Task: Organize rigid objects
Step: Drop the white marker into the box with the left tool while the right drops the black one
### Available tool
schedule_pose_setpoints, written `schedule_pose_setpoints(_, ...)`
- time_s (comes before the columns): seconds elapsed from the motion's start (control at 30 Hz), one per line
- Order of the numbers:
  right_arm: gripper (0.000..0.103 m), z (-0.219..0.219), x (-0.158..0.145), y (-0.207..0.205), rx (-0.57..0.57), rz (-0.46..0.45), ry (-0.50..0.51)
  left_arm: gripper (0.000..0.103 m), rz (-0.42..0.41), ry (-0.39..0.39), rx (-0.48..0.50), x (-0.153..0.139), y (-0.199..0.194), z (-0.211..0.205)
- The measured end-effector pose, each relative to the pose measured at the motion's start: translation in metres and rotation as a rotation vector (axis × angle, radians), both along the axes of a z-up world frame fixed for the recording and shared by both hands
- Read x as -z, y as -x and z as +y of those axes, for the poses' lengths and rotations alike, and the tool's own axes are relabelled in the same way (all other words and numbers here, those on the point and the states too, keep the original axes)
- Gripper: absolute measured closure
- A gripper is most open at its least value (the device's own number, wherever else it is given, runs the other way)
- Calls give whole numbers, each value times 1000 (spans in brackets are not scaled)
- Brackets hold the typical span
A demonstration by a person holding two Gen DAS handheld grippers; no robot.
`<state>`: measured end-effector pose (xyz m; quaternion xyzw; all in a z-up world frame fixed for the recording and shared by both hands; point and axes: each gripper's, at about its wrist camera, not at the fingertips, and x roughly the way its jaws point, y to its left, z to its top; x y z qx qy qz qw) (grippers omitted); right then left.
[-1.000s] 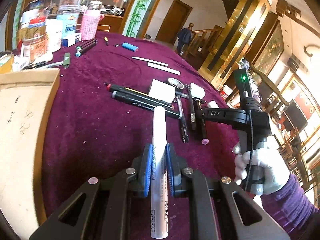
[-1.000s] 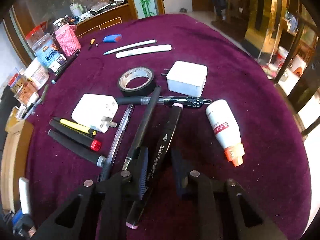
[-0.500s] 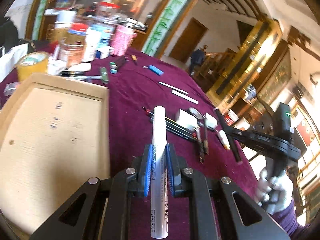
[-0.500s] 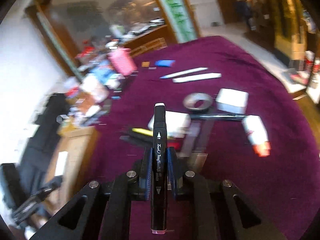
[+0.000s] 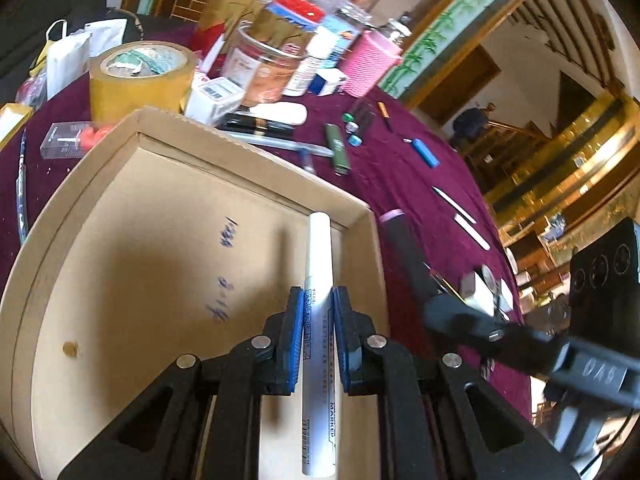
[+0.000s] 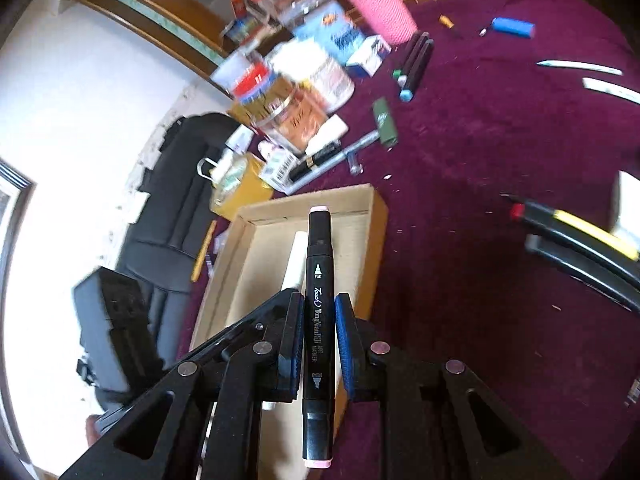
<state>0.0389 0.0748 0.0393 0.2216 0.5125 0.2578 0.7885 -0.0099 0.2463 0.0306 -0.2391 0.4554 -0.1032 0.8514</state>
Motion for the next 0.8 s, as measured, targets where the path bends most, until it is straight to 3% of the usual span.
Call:
schedule_pose_setpoints(0.3,85,21,24,-20,29,58,63,89,40,27,-20,19,-27,5)
schedule_pose_setpoints(0.4,81,25,22,-22,30,39,94,84,28,34,-32,16,-24,8)
schedule_pose_setpoints(0.53,73,22,13,-21,46,-22,129,58,23,75,-59,15,-22,17)
schedule_pose_setpoints(0.6,58,20,6,-21,48,-59,144,49,10,82,-67,11,-18,19)
schedule_pose_setpoints(0.63,57,17,3,-20,52,-74,148,44,3,83,-70,8,-15,21)
schedule_pose_setpoints(0.8,53,-15,-25,-2,77,-206,190,36,-53,62,-68,-17,6,14)
